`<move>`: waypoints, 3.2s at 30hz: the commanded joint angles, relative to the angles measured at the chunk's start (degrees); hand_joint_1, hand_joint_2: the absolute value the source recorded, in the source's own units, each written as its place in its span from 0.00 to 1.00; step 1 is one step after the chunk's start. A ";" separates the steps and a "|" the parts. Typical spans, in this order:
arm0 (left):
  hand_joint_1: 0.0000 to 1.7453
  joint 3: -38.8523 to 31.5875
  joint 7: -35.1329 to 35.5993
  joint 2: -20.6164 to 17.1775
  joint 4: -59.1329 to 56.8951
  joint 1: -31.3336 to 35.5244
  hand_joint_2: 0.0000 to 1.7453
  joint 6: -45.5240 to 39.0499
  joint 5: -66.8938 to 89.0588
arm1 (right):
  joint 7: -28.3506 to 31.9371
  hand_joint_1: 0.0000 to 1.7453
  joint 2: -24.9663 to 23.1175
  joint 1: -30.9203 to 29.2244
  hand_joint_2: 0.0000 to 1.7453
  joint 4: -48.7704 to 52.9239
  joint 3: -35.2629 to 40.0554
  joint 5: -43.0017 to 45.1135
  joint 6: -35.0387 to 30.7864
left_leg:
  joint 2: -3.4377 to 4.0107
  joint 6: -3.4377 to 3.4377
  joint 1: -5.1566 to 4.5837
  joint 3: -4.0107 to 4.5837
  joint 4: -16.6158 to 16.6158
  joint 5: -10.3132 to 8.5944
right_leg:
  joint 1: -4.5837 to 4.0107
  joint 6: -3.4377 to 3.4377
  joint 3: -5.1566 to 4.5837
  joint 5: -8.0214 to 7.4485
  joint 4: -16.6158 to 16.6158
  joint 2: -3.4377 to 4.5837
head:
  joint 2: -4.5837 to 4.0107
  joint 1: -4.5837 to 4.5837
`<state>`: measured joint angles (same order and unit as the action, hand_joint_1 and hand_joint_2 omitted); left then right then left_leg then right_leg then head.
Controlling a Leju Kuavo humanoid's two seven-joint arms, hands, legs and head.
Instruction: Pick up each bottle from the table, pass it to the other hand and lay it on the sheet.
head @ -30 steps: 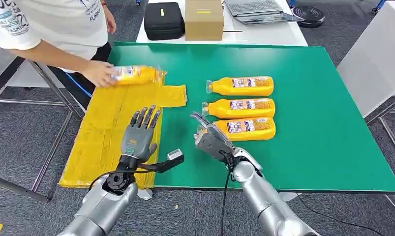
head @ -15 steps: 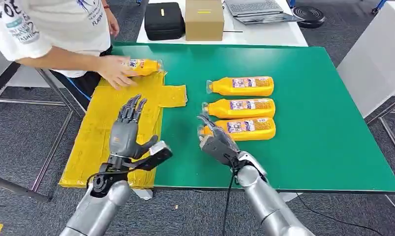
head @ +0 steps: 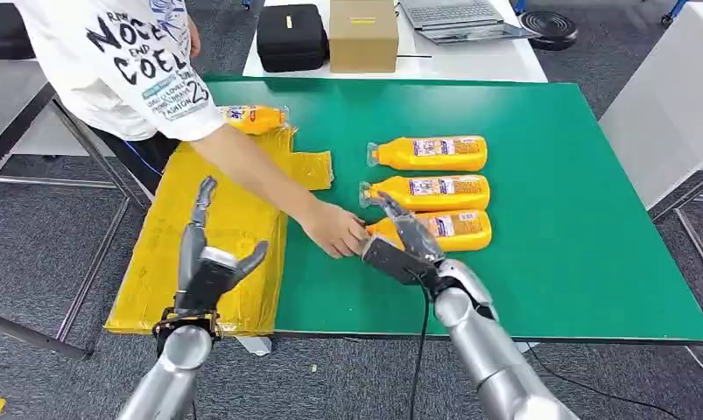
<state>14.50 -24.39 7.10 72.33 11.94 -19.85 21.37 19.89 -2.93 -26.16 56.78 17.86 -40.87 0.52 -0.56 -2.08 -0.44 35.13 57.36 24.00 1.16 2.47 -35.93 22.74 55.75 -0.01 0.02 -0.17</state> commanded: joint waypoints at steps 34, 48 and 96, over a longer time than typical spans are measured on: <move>0.00 -0.57 -2.18 -1.17 -9.83 2.24 1.00 -1.67 -8.22 | 5.79 0.00 19.17 -2.18 1.00 4.64 6.69 7.19 17.67 | -0.05 0.08 0.02 -0.17 0.00 0.10 | -0.03 -0.07 0.22 0.09 -0.04 -0.06 | 0.00 0.00; 0.00 -1.39 -2.53 -1.46 -9.12 0.87 1.00 -3.70 -7.82 | 7.56 0.00 24.57 7.95 1.00 23.28 6.58 11.39 19.41 | -0.09 0.08 0.02 -0.25 0.01 0.17 | -0.03 -0.09 0.31 0.17 -0.02 -0.11 | 0.00 0.00; 0.00 -5.09 -1.87 -1.13 -7.40 -2.76 1.00 -4.88 -8.63 | -2.13 0.00 27.80 25.16 1.00 34.55 -1.63 1.17 13.38 | 0.30 0.12 0.10 -0.45 -0.05 0.34 | -0.11 -0.14 0.44 0.11 -0.15 0.24 | 0.00 -0.02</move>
<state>11.69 -25.75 5.90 66.03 8.86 -23.56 11.69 16.04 30.21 6.62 98.31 14.93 -38.12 16.00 -0.57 -2.12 -0.47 35.15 57.35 24.15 1.19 2.48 -35.91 22.78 55.70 -0.03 0.02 -0.20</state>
